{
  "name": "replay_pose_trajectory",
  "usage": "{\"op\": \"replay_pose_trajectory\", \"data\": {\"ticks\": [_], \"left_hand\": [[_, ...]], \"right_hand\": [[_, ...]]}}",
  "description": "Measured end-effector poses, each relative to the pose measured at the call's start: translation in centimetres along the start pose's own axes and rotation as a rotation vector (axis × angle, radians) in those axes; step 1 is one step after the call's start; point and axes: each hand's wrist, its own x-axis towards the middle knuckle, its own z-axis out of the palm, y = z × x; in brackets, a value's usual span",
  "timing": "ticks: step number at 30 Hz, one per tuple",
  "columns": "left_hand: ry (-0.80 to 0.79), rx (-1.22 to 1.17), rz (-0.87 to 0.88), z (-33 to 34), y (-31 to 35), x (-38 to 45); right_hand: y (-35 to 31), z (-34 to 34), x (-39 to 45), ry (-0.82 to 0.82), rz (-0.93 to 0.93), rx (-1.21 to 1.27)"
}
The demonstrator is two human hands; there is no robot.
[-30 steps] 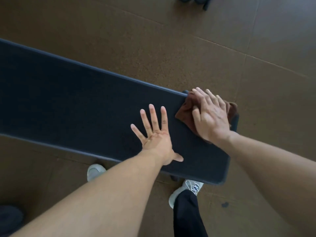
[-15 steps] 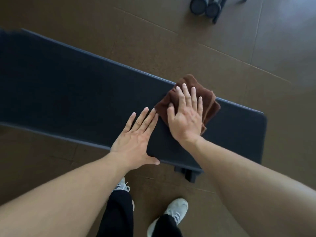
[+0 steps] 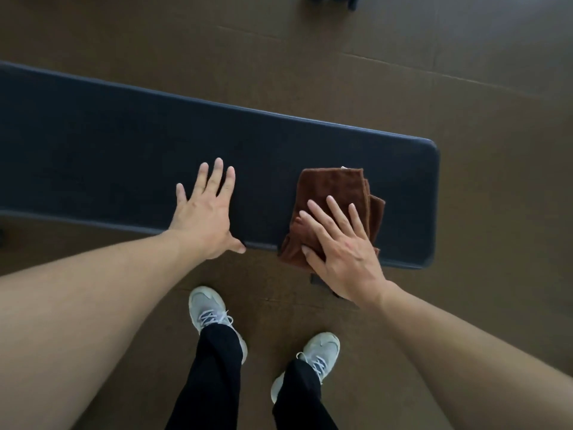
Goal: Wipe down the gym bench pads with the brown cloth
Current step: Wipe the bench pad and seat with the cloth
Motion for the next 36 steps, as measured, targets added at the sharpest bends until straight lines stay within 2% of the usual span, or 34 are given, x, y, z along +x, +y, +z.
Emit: {"op": "replay_pose_trajectory", "data": {"ticks": [3, 6, 12, 16, 23, 26, 28, 31, 36], "left_hand": [[0.020, 0.014, -0.056, -0.1, 1.7, -0.8], [0.025, 0.012, -0.091, -0.2, 2.0, -0.9], [0.055, 0.050, -0.107, -0.4, 2.4, -1.3], [0.048, 0.046, -0.095, -0.8, 2.2, -1.6], [0.069, 0.065, 0.124, 0.1, -1.2, -1.6], [0.095, -0.022, 0.242, 0.9, -4.3, -2.3], [0.074, -0.114, 0.276, 1.9, -6.6, -3.4], [0.090, -0.073, 0.283, 3.8, -9.8, -5.5], [0.024, -0.074, 0.330, 4.6, -11.8, -6.5]], "right_hand": [[4.6, -0.1, -4.0, -0.035, -0.059, -0.124], [7.8, -0.5, -6.6, -0.026, -0.016, -0.160], [7.0, 0.9, -7.1, 0.049, 0.082, -0.129], [6.3, 0.9, -6.5, 0.047, 0.041, -0.157], [-2.9, 1.6, 0.7, 0.010, -0.090, -0.187], [-8.0, 2.5, 4.1, -0.014, -0.114, -0.176], [-11.3, 3.0, 6.0, 0.004, -0.101, -0.149], [-15.2, 3.6, 8.1, 0.034, -0.008, -0.087], [-16.3, 3.9, 8.9, 0.020, 0.089, -0.117]]}}
